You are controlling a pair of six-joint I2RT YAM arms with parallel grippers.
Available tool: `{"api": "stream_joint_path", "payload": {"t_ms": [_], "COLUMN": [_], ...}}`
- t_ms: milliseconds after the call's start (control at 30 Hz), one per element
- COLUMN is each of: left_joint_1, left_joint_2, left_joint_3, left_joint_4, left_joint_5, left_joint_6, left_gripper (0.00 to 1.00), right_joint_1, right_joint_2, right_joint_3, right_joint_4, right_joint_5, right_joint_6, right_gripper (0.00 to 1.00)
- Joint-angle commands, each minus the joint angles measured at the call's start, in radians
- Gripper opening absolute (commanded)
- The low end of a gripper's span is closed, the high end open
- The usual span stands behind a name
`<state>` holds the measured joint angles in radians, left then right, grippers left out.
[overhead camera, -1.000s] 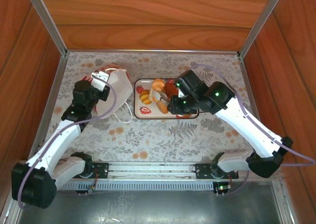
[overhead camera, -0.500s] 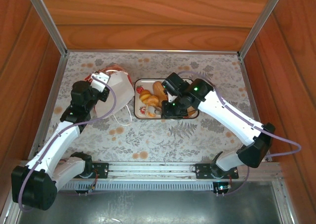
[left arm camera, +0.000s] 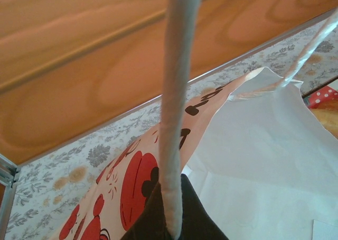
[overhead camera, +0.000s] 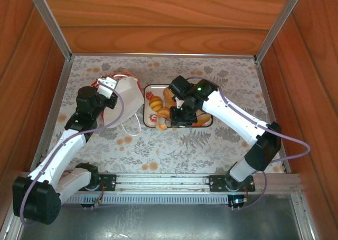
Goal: Take the fake bread out of the paper bag
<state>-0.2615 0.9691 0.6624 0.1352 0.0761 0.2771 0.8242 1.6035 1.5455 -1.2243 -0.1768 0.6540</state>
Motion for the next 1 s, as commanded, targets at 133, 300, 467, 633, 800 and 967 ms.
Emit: {"api": "stream_joint_path", "payload": {"t_ms": [133,300,467,633,800,967], "left_joint_1": [0.007,0.008,0.008,0.007,0.007,0.008], "left_joint_2": [-0.042,-0.053,-0.056,-0.057,-0.056,-0.056], "left_joint_3": [0.033,0.031,0.031,0.032,0.035,0.034], "left_joint_4": [0.029,0.029,0.029,0.028,0.029,0.028], "left_joint_5": [0.037,0.040,0.041,0.039,0.040,0.039], "left_joint_6": [-0.026,-0.030,-0.033,-0.035,-0.041,-0.042], "left_gripper": [0.00,0.00,0.00,0.00,0.00,0.00], "right_joint_1": [-0.037,-0.047,-0.048,-0.048,-0.048,-0.048], "right_joint_2": [0.051,0.125,0.149,0.132,0.127,0.161], "right_joint_3": [0.087,0.139,0.179,0.188,0.179,0.192], "right_joint_4": [-0.016,-0.025,-0.034,-0.036,0.004,0.030], "right_joint_5": [-0.025,-0.012,-0.018,-0.024,-0.102,-0.135], "right_joint_6": [-0.036,-0.052,-0.066,-0.073,-0.069,-0.074], "right_gripper": [0.03,0.03,0.03,0.03,0.03,0.03]}}
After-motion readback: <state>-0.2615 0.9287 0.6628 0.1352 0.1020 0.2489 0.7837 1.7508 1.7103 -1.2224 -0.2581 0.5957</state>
